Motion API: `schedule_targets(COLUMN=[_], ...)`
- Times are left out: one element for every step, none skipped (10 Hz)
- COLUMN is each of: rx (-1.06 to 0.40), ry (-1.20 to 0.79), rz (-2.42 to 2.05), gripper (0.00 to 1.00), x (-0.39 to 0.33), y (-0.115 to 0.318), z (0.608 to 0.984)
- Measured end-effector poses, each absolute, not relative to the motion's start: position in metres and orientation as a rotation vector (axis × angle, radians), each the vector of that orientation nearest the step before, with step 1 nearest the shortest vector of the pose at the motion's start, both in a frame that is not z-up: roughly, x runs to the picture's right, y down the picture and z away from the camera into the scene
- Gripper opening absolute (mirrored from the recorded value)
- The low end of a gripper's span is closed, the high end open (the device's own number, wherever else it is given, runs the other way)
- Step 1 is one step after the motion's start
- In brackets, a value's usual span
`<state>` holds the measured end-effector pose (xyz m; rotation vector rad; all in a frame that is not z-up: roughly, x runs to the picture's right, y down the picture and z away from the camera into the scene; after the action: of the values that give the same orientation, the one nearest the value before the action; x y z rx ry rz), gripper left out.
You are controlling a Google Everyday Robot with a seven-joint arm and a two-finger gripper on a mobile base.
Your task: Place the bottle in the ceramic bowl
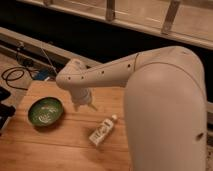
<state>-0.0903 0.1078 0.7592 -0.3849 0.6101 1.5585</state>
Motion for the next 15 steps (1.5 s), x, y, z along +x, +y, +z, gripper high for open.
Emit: schedule_targets(rx=[-0.380, -0.372, -0.363, -0.360, -0.360, -0.367, -0.359, -0.361, -0.363, -0.366, -0.362, -0.361, -0.368, -0.394, -0.418], ry=[0.636, 0.667, 0.684, 0.703, 0.701, 0.701, 0.712, 0.712, 0.713, 0.713, 0.713, 0.714, 0.714, 0.719, 0.724], rz=[1.589, 1.637, 1.669, 1.699, 1.695, 1.699, 1.713, 1.718, 1.716, 1.716, 1.717, 1.716, 1.715, 1.730, 1.747], gripper=[0.65, 0.65, 0.65, 0.65, 0.65, 0.65, 0.65, 0.65, 0.65, 0.65, 0.65, 0.65, 0.65, 0.65, 0.65], x=[-0.087, -0.076, -0.064, -0.055, -0.057, -0.059, -0.051, -0.050, -0.051, -0.053, -0.050, -0.051, -0.052, -0.047, -0.033], y=[0.115, 0.121, 0.125, 0.128, 0.127, 0.128, 0.128, 0.128, 0.129, 0.129, 0.128, 0.128, 0.129, 0.129, 0.129], z=[0.768, 0.777, 0.782, 0.784, 0.782, 0.783, 0.784, 0.784, 0.784, 0.784, 0.784, 0.784, 0.786, 0.790, 0.797])
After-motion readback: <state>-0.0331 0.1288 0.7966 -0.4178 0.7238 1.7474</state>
